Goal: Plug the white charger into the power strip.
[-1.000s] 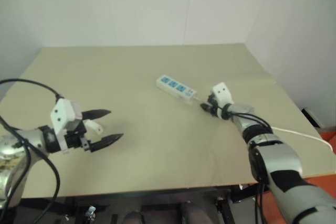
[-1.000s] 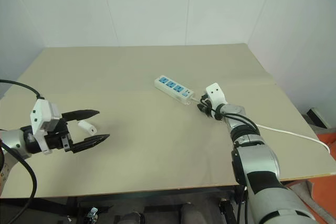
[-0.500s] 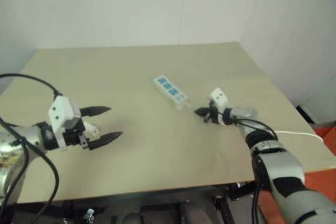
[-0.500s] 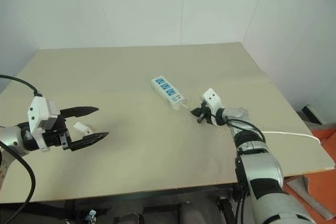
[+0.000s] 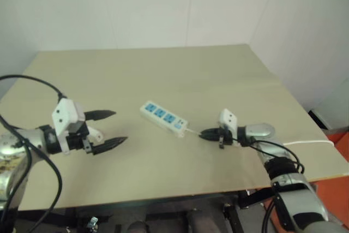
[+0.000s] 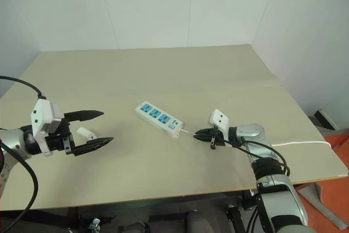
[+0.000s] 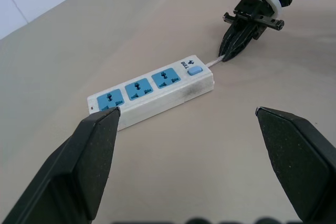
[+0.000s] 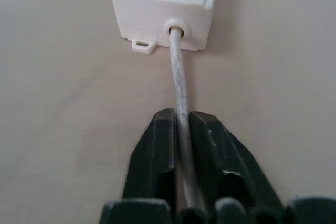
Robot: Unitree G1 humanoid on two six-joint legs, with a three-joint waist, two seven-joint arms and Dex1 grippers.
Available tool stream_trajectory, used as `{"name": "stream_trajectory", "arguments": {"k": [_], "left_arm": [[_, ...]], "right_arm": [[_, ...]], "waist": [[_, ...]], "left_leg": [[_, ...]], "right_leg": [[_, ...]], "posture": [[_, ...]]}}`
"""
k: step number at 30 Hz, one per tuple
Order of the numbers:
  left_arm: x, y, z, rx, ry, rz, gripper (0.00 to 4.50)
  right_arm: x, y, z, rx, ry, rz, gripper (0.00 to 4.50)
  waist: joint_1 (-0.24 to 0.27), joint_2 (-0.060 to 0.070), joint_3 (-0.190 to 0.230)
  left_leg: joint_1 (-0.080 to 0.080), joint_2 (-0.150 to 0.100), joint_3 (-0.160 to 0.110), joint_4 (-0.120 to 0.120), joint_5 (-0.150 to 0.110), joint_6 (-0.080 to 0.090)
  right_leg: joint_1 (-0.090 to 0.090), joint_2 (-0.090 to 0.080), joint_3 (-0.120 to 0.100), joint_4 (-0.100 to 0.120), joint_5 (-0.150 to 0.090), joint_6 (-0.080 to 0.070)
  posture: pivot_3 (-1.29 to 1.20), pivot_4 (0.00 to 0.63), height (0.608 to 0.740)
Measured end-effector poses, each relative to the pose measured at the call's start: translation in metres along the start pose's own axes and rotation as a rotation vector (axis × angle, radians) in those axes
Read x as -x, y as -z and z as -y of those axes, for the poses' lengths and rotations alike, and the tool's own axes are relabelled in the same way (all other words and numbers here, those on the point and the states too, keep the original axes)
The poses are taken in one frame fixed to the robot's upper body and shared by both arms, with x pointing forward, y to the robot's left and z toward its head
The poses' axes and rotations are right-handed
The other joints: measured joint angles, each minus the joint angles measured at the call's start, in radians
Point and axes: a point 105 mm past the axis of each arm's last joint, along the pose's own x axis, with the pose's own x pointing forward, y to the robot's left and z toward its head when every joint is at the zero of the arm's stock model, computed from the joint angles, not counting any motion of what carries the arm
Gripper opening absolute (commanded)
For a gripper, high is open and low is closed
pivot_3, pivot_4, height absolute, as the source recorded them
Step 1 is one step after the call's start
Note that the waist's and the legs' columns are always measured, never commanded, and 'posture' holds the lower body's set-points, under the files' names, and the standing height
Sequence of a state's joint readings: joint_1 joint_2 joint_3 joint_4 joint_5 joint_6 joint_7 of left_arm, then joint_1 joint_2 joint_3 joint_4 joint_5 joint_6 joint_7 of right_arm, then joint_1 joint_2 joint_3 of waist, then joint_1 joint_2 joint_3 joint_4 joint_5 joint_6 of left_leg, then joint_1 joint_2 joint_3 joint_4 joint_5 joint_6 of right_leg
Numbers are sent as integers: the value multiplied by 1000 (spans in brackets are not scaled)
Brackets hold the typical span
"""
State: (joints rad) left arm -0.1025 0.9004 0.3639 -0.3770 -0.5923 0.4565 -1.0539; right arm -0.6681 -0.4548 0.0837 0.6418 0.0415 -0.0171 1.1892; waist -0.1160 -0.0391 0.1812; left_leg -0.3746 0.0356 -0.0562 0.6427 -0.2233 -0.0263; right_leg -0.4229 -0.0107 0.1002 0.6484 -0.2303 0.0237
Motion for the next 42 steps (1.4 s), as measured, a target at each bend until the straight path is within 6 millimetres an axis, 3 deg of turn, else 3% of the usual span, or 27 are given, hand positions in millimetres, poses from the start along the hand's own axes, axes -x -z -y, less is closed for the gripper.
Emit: {"name": "stream_trajectory", "arguments": {"k": [5, 8, 13, 15, 19, 25, 33, 42], "left_arm": [[-3, 0, 2, 1, 20, 0, 4500], [-3, 0, 2, 2, 28, 2, 4500], [-5, 2, 1, 12, 34, 2, 4500], [-7, 1, 0, 11, 41, 7, 4500], [-10, -1, -1, 9, 54, 12, 4500], [-12, -1, -1, 11, 59, 13, 4500], [-12, -1, -1, 11, 57, 13, 4500], [-11, 2, 0, 20, 53, 6, 4500]], "right_arm": [[2, -1, 0, -20, 42, 18, 3396], [14, -5, -7, -47, 38, 60, 4431], [29, -36, -15, -50, 55, 210, 4479], [27, -42, -19, -59, 75, 251, 4479], [4, -42, -24, -115, 150, 300, 4479], [-23, -47, -18, -120, 270, 331, 4479], [-45, -58, -22, -112, 258, 357, 4479], [-60, -57, -30, -130, 215, 353, 4479]], "waist": [[4, 0, 0], [13, 0, 0], [20, 0, 0], [21, 0, 0], [18, 1, 0], [20, 1, 0], [20, 1, 0], [20, 1, 0]], "left_leg": [[0, 0, 0, 0, 0, 0], [-2, 0, 0, 0, 0, 0], [-2, 0, 0, 0, 0, 0], [-1, 0, 0, 0, 0, 0], [-1, 0, 0, 0, 0, 0], [-3, 0, 0, 0, 0, 0], [-3, 0, 0, 0, 0, 0], [-2, 0, 0, 0, 0, 0]], "right_leg": [[0, 0, 0, 0, 0, 0], [-2, 0, 0, 0, 0, 0], [-1, 0, 0, 0, 0, 1], [-1, 0, 0, 0, 0, 1], [-2, 1, 0, 0, 0, 1], [-3, 0, 0, 0, 0, 0], [-3, 0, 0, 0, 0, 0], [-2, 0, 0, 0, 0, 0]], "posture": [[0, 150, 740], [0, 150, 740], [0, 150, 740], [0, 150, 740], [0, 150, 740], [0, 150, 740], [0, 150, 740], [0, 150, 740]]}}
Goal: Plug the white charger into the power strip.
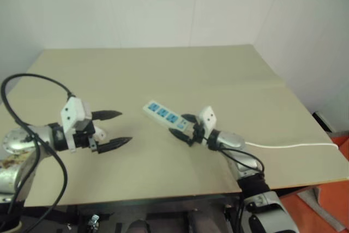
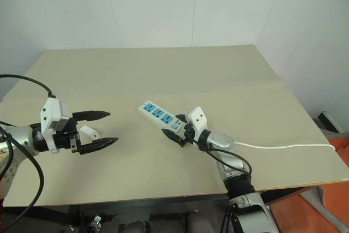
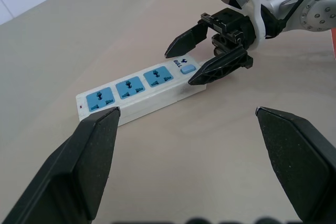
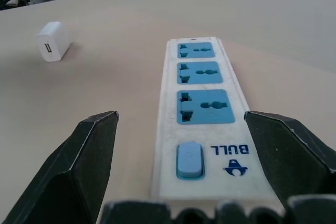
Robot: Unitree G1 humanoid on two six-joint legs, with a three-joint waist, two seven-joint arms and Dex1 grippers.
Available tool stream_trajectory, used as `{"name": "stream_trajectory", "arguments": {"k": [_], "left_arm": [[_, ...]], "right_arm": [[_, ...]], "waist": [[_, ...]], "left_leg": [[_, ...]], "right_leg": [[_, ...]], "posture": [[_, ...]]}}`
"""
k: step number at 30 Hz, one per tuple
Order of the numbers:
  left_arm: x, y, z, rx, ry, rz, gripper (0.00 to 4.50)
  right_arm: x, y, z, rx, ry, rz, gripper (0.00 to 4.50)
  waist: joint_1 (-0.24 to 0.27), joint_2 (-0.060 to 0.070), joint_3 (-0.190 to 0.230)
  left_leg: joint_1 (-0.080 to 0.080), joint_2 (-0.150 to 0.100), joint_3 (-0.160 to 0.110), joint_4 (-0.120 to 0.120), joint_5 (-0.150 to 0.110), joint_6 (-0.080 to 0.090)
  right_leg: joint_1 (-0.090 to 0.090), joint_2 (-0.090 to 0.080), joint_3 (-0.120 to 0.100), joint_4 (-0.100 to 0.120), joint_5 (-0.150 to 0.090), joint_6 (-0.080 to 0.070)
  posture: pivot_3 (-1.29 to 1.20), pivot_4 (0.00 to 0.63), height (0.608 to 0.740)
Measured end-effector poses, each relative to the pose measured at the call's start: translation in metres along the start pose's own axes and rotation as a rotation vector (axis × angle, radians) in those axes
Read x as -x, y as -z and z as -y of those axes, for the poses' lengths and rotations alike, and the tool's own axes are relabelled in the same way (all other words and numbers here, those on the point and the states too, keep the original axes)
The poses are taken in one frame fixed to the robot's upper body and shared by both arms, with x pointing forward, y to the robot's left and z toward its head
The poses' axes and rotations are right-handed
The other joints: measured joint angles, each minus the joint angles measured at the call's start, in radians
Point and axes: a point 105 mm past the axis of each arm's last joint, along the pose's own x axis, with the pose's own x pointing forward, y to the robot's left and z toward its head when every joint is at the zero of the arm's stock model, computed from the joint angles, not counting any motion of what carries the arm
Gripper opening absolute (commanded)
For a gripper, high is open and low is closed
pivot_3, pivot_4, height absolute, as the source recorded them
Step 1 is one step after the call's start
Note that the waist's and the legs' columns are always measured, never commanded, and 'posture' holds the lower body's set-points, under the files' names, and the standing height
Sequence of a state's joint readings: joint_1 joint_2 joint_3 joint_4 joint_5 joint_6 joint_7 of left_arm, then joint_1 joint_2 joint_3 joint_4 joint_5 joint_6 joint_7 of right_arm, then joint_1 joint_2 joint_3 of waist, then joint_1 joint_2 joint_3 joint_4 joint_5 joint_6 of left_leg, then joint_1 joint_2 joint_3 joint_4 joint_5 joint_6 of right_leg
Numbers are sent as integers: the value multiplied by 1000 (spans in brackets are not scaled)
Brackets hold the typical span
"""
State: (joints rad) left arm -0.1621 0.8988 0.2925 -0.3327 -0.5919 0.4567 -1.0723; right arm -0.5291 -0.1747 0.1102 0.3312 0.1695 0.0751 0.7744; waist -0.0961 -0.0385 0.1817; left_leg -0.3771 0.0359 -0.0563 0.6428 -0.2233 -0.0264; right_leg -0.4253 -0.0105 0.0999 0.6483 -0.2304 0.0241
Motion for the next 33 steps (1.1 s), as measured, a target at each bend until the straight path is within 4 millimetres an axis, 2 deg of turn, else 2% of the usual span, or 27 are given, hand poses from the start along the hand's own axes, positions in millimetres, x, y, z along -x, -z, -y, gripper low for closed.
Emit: {"name": "stream_trajectory", "arguments": {"k": [10, 33], "left_arm": [[0, -1, 1, -3, 3, 1, 4500], [0, -1, -1, -1, 7, 3, 4500]], "right_arm": [[-7, 8, 8, 0, 26, 4, 4479], [-4, -1, 1, 8, 20, 31, 4479]], "waist": [[-1, 0, 0], [-1, 0, 0]], "left_leg": [[3, 0, 0, 0, 0, 0], [1, 0, 0, 0, 0, 0]], "right_leg": [[3, 0, 0, 0, 0, 0], [1, 0, 0, 0, 0, 0]], "posture": [[0, 150, 740], [0, 150, 740]]}}
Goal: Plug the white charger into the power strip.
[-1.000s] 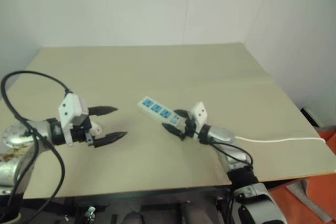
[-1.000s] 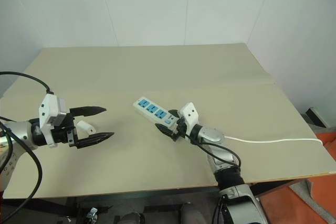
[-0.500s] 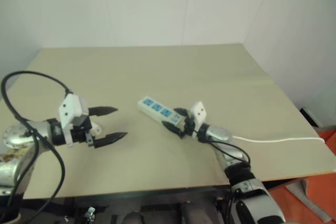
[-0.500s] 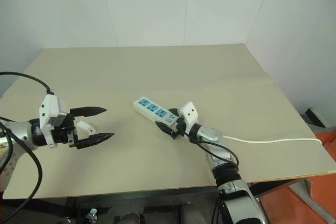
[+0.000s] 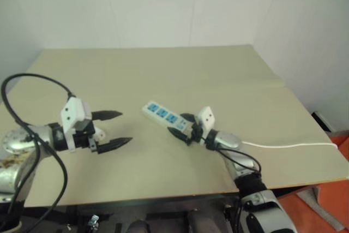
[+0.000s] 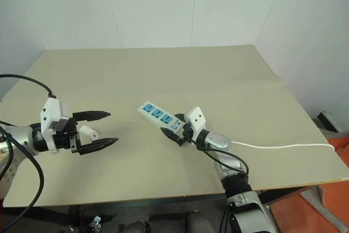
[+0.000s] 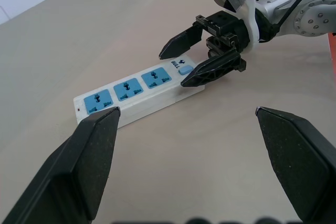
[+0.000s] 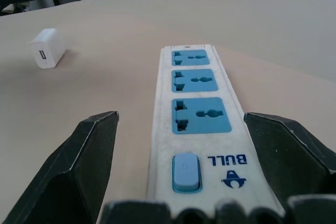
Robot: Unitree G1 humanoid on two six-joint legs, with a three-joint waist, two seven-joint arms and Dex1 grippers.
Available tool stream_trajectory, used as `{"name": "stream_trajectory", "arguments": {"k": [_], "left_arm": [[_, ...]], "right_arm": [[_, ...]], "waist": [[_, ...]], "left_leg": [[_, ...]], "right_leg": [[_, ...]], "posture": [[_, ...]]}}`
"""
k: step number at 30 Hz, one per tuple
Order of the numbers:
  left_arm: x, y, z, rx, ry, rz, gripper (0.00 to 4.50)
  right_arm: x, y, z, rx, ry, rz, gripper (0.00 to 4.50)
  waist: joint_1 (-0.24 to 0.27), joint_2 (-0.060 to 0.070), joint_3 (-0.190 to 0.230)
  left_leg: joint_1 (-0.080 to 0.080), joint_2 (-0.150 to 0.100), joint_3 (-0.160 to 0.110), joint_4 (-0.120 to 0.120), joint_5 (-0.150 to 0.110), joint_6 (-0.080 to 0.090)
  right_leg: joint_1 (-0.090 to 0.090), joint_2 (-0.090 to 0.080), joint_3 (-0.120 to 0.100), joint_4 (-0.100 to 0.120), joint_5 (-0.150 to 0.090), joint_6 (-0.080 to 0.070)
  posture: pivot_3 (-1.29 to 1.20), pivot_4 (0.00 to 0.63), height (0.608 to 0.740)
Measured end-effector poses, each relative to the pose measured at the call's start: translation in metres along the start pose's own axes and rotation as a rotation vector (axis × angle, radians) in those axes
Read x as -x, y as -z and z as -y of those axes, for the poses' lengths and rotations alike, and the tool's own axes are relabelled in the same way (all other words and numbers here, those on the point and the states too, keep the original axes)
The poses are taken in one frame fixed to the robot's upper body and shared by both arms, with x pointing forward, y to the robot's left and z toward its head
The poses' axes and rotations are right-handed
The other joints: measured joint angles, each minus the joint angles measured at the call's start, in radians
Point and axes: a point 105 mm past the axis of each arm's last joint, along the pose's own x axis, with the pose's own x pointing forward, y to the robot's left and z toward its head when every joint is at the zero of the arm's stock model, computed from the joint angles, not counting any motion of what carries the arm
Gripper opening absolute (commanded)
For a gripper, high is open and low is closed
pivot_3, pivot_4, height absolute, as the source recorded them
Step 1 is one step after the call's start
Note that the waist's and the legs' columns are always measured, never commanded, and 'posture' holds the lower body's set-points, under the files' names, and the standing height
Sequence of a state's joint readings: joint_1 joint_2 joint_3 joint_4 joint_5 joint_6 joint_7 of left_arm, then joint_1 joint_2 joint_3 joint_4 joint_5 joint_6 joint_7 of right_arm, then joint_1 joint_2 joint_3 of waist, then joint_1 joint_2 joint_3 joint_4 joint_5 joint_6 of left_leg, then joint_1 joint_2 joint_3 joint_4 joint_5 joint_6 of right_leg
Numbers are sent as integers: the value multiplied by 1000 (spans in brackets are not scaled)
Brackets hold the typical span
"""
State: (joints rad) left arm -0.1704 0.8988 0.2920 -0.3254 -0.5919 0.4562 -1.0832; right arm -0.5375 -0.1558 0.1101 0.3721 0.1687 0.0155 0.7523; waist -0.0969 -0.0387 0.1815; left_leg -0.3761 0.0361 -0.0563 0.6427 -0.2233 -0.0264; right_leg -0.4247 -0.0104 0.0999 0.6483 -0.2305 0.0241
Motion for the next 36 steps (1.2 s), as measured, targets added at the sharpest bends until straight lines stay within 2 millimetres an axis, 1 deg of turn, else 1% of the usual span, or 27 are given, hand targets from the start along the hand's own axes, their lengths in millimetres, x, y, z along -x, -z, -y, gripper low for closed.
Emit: {"name": "stream_trajectory", "arguments": {"k": [26, 36], "left_arm": [[0, -1, -2, 1, 2, 9, 4500], [-1, -1, -1, 2, 7, 11, 4500]], "right_arm": [[5, 8, 7, 2, 21, -14, 4479], [5, 3, 7, 3, 21, -3, 4479]], "waist": [[0, 0, 0], [0, 0, 0]], "left_leg": [[0, 0, 0, 0, 0, 0], [0, 0, 0, 0, 0, 0]], "right_leg": [[1, 0, 0, 0, 0, 0], [0, 0, 0, 0, 0, 0]], "posture": [[0, 150, 740], [0, 150, 740]]}}
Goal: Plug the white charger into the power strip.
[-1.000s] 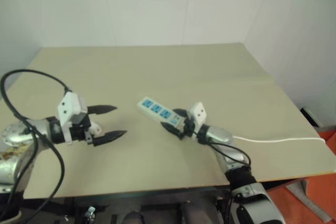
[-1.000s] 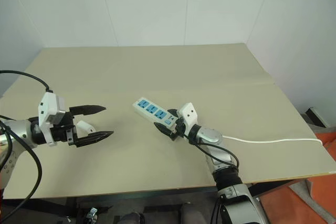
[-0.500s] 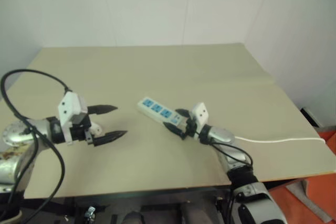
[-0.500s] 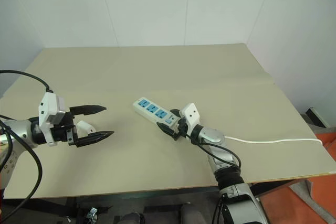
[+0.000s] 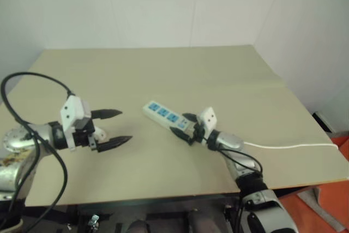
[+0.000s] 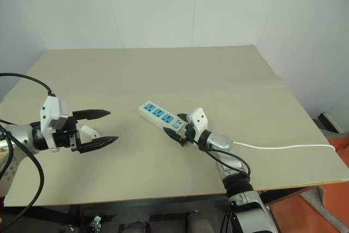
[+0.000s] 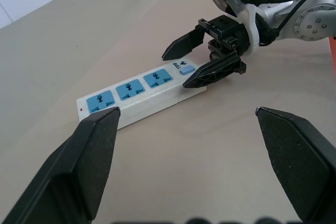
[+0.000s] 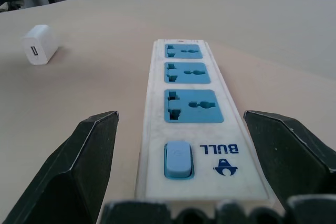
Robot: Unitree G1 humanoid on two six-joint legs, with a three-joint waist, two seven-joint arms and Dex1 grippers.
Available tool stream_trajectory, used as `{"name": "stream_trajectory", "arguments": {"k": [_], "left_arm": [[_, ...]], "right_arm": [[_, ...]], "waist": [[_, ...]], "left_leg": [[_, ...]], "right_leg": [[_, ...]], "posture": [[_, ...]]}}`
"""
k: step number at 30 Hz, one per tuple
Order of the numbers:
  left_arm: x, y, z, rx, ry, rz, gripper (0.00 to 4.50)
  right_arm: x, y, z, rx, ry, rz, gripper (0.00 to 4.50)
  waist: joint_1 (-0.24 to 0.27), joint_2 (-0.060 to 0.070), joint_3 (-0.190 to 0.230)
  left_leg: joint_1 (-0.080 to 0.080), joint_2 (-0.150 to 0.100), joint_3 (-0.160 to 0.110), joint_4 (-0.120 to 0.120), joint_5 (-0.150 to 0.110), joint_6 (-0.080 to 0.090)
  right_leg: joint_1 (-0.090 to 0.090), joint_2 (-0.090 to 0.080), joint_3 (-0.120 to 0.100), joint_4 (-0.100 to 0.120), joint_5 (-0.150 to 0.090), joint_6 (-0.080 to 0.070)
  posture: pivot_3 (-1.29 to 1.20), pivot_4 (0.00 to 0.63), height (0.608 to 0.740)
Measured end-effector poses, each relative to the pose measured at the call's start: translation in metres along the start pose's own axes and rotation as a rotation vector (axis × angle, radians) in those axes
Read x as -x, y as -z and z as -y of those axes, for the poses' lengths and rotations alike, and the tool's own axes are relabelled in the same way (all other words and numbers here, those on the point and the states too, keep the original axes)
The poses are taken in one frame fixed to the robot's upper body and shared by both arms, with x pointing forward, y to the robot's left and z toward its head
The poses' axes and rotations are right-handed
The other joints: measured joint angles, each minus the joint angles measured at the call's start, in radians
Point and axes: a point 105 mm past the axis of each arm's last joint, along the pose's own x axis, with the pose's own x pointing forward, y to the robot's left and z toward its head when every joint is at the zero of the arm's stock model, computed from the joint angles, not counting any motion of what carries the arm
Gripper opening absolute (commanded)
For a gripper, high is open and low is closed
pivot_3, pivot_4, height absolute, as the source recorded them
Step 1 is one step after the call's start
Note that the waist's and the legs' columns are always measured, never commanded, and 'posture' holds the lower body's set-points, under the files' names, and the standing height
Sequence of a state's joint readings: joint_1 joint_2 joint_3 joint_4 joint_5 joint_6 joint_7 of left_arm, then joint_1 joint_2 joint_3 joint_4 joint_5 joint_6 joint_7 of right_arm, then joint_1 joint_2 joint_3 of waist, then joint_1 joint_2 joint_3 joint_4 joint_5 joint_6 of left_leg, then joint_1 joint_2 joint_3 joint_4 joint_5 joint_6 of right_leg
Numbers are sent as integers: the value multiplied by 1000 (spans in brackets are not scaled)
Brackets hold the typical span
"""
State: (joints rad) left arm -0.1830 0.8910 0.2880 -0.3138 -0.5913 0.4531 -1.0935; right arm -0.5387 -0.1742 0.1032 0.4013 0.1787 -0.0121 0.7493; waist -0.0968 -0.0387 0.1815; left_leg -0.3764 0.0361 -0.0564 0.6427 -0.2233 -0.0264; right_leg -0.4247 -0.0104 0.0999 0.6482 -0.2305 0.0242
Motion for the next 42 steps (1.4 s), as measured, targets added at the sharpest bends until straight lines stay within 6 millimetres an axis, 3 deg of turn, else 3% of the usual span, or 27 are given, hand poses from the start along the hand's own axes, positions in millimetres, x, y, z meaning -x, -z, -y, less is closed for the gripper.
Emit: {"name": "stream_trajectory", "arguments": {"k": [9, 22, 28, 42], "left_arm": [[-1, 1, 2, -2, 15, 5, 4500], [-1, 1, 2, -2, 22, 5, 4500], [-1, 1, 2, -1, 22, 5, 4500], [-1, 1, 2, -1, 21, 5, 4500]], "right_arm": [[1, -9, 2, 1, 12, 23, 4479], [4, 5, 4, -32, 21, -18, 4479], [9, 22, 3, -69, 28, -61, 4479], [3, 24, 3, -66, 1, -62, 4479]], "waist": [[0, 0, 0], [0, 0, 0], [0, 0, 0], [-4, 0, 0]], "left_leg": [[-1, 0, 0, 0, 0, 0], [-1, 0, 0, 0, 0, 0], [-1, 0, 0, 0, 0, 0], [3, 0, 0, 0, 0, 0]], "right_leg": [[-1, 0, 0, 0, 0, 0], [-1, 0, 0, 0, 0, 0], [-1, 0, 0, 0, 0, 0], [2, 1, 0, 0, 0, 0]], "posture": [[0, 150, 740], [0, 150, 740], [0, 150, 740], [0, 150, 740]]}}
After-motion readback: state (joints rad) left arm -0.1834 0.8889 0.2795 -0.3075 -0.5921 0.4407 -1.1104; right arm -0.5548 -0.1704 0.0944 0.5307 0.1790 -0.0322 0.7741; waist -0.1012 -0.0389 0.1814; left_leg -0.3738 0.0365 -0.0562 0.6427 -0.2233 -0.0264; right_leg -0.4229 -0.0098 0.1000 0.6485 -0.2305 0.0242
